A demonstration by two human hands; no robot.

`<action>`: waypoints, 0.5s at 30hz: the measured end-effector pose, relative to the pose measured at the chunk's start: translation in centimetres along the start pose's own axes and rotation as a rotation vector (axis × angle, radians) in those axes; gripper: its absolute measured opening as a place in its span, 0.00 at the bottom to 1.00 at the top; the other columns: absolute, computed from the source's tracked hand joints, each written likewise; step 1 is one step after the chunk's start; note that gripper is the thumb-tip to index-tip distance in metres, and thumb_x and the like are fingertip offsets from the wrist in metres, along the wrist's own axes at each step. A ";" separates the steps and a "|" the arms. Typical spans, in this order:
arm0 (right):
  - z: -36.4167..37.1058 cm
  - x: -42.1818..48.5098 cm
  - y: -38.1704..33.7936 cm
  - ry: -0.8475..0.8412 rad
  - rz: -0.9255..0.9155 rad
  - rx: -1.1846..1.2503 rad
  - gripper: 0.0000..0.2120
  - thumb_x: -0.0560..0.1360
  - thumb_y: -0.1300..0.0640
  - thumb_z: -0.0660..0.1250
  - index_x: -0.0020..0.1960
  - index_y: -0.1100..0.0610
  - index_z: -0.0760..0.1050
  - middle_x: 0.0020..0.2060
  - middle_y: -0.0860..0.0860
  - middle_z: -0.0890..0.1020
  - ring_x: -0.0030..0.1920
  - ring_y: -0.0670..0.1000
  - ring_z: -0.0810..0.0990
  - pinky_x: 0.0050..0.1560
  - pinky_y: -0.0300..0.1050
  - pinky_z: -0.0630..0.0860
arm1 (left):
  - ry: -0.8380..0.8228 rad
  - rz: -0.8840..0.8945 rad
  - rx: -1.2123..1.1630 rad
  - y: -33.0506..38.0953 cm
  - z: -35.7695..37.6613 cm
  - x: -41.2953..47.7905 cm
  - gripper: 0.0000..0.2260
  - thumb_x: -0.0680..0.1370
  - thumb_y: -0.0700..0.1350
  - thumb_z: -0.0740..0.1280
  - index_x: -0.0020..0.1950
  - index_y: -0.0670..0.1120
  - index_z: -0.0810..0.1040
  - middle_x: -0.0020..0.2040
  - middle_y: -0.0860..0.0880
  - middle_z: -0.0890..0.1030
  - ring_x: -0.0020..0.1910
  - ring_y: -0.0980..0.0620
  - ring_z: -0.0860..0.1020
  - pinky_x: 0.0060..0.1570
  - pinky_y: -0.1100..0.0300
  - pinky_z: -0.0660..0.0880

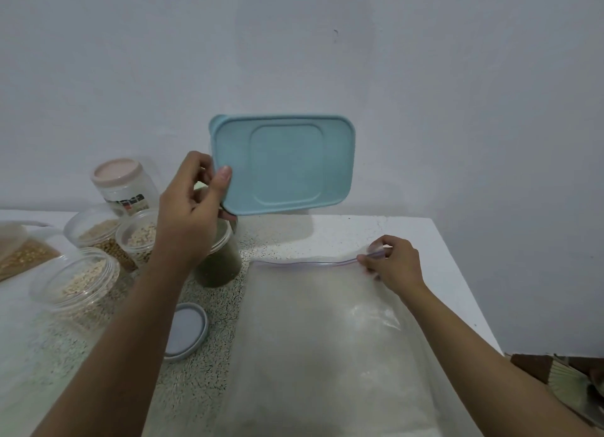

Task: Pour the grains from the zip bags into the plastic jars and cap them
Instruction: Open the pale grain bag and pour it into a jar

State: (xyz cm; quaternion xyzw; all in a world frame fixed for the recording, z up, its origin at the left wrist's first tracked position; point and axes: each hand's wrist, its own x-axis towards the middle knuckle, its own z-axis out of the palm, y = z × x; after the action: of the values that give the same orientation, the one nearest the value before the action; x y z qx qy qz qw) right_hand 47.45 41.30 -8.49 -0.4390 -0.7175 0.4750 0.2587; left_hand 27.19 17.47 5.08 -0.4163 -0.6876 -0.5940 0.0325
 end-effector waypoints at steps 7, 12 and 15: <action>-0.5 -0.2 -0.1 -0.034 -0.044 -0.040 0.08 0.69 0.71 0.73 0.44 0.62 0.79 0.32 0.53 0.84 0.28 0.44 0.82 0.29 0.38 0.74 | -0.375 -0.491 0.008 -4.3 3.4 -3.7 0.12 0.84 0.47 0.63 0.46 0.40 0.71 0.39 0.39 0.81 0.29 0.47 0.79 0.28 0.59 0.76; -1.2 -0.5 -0.3 -0.075 -0.056 -0.050 0.08 0.72 0.64 0.77 0.46 0.59 0.78 0.36 0.53 0.86 0.33 0.51 0.85 0.33 0.35 0.73 | -0.462 -0.609 0.083 -8.4 4.9 -5.9 0.14 0.83 0.50 0.65 0.44 0.42 0.71 0.30 0.44 0.81 0.28 0.45 0.80 0.33 0.51 0.78; -1.1 -1.1 -1.0 -0.008 -0.154 -0.118 0.06 0.74 0.60 0.75 0.48 0.55 0.78 0.43 0.48 0.84 0.40 0.46 0.81 0.37 0.30 0.70 | -0.459 -0.624 0.228 -9.1 5.4 -6.2 0.15 0.82 0.53 0.67 0.46 0.41 0.73 0.30 0.45 0.83 0.28 0.48 0.83 0.34 0.55 0.80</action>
State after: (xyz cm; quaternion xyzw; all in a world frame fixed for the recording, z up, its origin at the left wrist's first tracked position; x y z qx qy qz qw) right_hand 48.46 40.66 -7.09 -0.3951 -0.7770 0.4121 0.2654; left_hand 28.12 19.13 -7.03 -0.3034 -0.8318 -0.3868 -0.2578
